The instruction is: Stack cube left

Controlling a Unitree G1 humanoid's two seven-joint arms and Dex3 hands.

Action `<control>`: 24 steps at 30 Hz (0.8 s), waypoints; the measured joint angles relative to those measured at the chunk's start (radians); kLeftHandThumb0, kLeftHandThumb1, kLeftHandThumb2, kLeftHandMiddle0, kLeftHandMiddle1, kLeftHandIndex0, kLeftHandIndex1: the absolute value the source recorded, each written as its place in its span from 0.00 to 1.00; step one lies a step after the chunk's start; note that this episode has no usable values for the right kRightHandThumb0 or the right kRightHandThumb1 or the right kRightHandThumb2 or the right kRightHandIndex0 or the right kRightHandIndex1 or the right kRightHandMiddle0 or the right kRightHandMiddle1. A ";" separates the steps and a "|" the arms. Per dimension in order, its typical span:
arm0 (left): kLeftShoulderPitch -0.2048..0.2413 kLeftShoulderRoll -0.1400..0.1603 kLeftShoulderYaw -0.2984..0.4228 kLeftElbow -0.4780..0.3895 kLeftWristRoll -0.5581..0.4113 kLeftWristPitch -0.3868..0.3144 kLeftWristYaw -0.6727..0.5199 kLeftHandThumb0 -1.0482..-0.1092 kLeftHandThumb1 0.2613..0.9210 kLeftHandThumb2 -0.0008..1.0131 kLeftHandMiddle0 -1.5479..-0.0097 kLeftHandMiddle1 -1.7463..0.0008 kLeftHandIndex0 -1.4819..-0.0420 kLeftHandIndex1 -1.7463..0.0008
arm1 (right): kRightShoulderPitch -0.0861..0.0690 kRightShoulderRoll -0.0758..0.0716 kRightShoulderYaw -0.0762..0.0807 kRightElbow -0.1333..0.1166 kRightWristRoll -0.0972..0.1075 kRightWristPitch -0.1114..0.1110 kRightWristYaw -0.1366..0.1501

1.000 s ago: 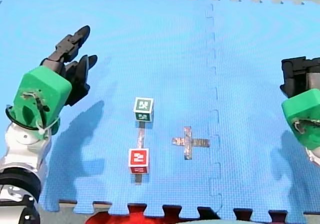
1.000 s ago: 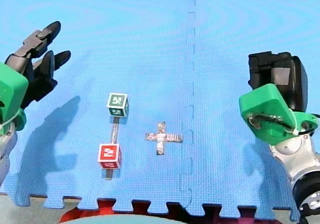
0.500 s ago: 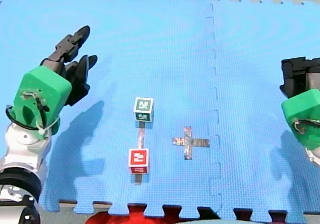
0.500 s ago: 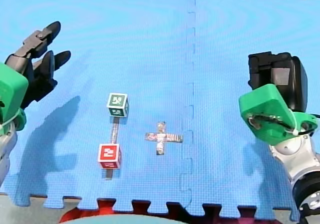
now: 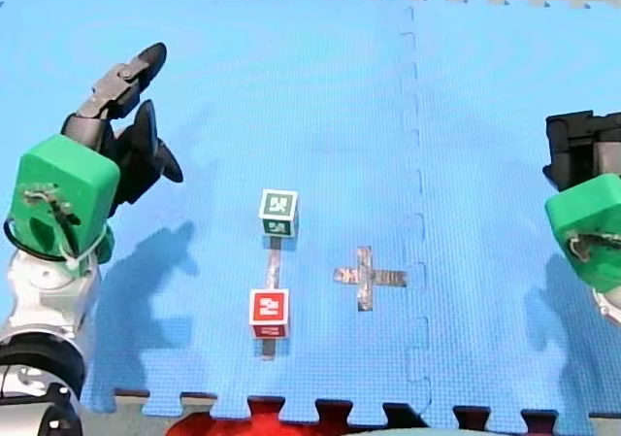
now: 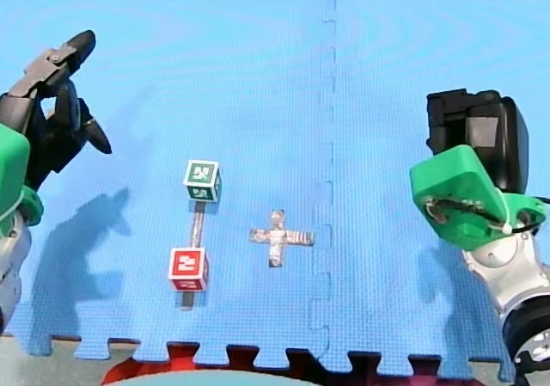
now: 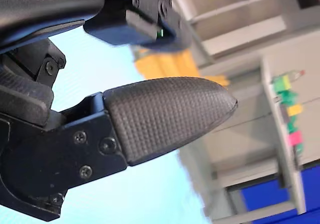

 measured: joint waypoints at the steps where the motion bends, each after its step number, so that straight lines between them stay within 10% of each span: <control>1: 0.000 0.000 0.001 0.002 0.001 -0.002 -0.001 0.00 1.00 0.70 0.47 0.00 0.61 0.93 | 0.000 0.000 0.000 0.000 0.000 0.000 -0.001; 9: 0.003 0.017 -0.033 0.008 0.060 -0.009 0.026 0.00 1.00 0.66 0.47 0.00 0.66 0.98 | 0.000 0.000 0.001 0.000 -0.001 0.000 -0.003; 12: 0.003 0.019 -0.030 0.011 0.056 -0.011 0.007 0.09 0.83 0.13 0.47 0.00 0.66 0.99 | 0.000 0.000 0.001 0.001 -0.002 0.000 -0.005; 14: 0.000 0.017 -0.015 0.013 0.031 0.009 -0.025 0.16 0.68 0.04 0.46 0.00 0.70 1.00 | 0.000 0.000 0.001 0.001 -0.002 0.001 -0.005; 24: -0.011 0.012 0.006 -0.007 -0.006 0.090 -0.061 0.27 0.61 0.00 0.44 0.00 0.77 1.00 | 0.000 0.001 0.000 0.002 0.000 0.001 -0.003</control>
